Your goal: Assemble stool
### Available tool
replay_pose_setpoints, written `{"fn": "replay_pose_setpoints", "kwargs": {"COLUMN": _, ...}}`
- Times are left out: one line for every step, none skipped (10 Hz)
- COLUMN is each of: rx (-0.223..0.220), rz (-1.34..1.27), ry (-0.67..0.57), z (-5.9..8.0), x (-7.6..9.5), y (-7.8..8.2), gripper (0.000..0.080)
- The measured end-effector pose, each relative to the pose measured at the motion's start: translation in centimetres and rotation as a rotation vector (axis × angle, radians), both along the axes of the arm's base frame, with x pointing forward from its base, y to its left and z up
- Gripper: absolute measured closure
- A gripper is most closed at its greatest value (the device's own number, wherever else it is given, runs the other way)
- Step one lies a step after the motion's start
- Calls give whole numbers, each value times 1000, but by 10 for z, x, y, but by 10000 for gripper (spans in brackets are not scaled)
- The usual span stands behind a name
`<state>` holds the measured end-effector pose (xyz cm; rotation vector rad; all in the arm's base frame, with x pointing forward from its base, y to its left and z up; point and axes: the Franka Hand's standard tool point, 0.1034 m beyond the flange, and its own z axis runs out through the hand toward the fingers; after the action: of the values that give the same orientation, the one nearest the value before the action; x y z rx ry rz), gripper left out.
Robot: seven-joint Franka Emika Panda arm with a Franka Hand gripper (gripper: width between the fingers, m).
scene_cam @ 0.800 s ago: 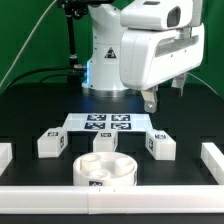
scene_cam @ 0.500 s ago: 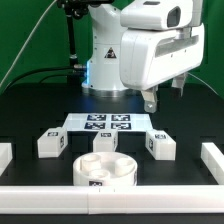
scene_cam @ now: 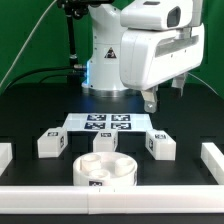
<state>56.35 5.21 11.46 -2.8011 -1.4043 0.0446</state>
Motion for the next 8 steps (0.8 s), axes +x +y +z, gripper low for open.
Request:
{"fn": "replay_pose_setpoints", "kwargs": {"rx": -4, "rz": 18, "ry": 5, "z": -6, "x": -5, "y": -18, "gripper": 150}}
{"fn": "replay_pose_setpoints", "kwargs": {"rx": -7, "rz": 13, "ry": -4, "z": -13, "x": -5, "y": -33, "gripper": 150}}
{"fn": "replay_pose_setpoints", "kwargs": {"rx": -9, "rz": 18, "ry": 2, "z": -20, "x": -4, "y": -47, "gripper": 150}}
{"fn": "replay_pose_setpoints", "kwargs": {"rx": -9, "rz": 11, "ry": 6, "z": -26, "x": 0, "y": -57, "gripper": 150}}
{"fn": "replay_pose_setpoints", "kwargs": {"rx": -8, "rz": 2, "ry": 4, "z": -33, "x": 5, "y": -62, "gripper": 150}}
{"fn": "replay_pose_setpoints", "kwargs": {"rx": -4, "rz": -6, "ry": -12, "z": -46, "x": 9, "y": -67, "gripper": 150}}
{"fn": "replay_pose_setpoints", "kwargs": {"rx": -3, "rz": -14, "ry": -14, "z": -60, "x": 14, "y": -71, "gripper": 150}}
{"fn": "replay_pose_setpoints", "kwargs": {"rx": -1, "rz": -9, "ry": -17, "z": -66, "x": 16, "y": -74, "gripper": 150}}
